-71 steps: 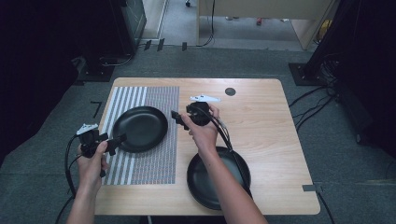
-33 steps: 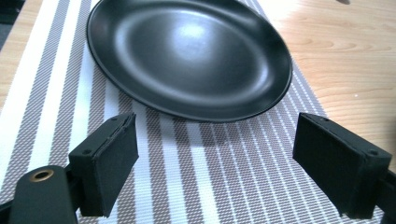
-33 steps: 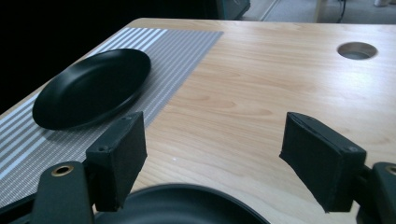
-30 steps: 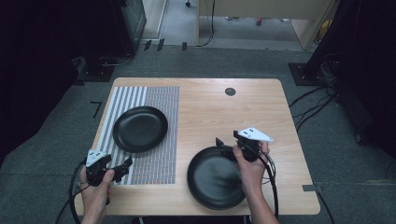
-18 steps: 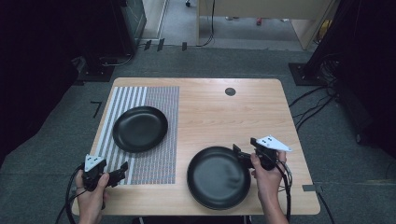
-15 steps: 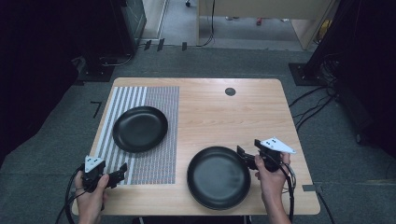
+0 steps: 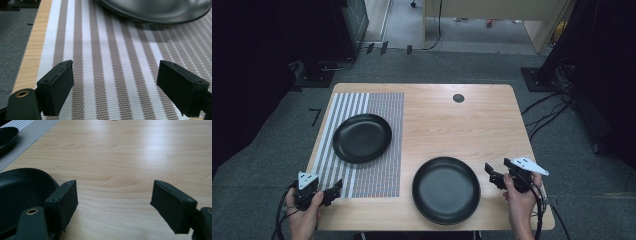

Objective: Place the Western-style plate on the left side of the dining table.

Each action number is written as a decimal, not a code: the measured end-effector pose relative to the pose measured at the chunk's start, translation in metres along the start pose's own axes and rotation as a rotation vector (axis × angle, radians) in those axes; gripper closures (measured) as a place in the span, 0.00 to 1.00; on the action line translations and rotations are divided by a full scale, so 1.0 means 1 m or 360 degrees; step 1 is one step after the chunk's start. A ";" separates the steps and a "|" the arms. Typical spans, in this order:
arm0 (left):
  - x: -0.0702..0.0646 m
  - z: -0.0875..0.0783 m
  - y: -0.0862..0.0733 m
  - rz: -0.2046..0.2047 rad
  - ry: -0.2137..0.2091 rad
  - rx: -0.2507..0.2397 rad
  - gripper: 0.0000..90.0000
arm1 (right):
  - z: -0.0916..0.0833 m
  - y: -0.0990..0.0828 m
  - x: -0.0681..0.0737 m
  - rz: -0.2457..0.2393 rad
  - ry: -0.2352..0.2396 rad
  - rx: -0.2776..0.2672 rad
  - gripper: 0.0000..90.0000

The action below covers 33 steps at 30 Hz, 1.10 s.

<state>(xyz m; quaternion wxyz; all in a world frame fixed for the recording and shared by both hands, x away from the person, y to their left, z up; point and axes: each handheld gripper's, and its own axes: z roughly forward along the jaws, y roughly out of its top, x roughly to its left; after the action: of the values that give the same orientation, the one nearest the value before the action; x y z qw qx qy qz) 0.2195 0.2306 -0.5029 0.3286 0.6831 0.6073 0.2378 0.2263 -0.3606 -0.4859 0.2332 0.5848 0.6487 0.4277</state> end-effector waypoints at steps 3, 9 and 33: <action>0.004 -0.001 -0.002 -0.0003 0.0014 0.0008 0.15 | -0.003 -0.004 -0.009 0.0021 -0.0029 0.0010 0.23; 0.011 -0.001 -0.006 -0.0006 0.0051 0.0018 0.15 | -0.007 -0.015 -0.028 0.0053 -0.0110 0.0068 0.21; 0.024 0.002 -0.013 0.0038 0.0126 0.0031 0.15 | -0.023 -0.041 -0.066 0.0119 -0.0305 0.0171 0.17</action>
<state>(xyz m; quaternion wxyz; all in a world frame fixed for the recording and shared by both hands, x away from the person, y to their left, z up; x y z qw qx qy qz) 0.2159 0.2550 -0.5159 0.2947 0.6835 0.6140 0.2626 0.1983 -0.4282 -0.5210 0.2464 0.6585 0.6230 0.3429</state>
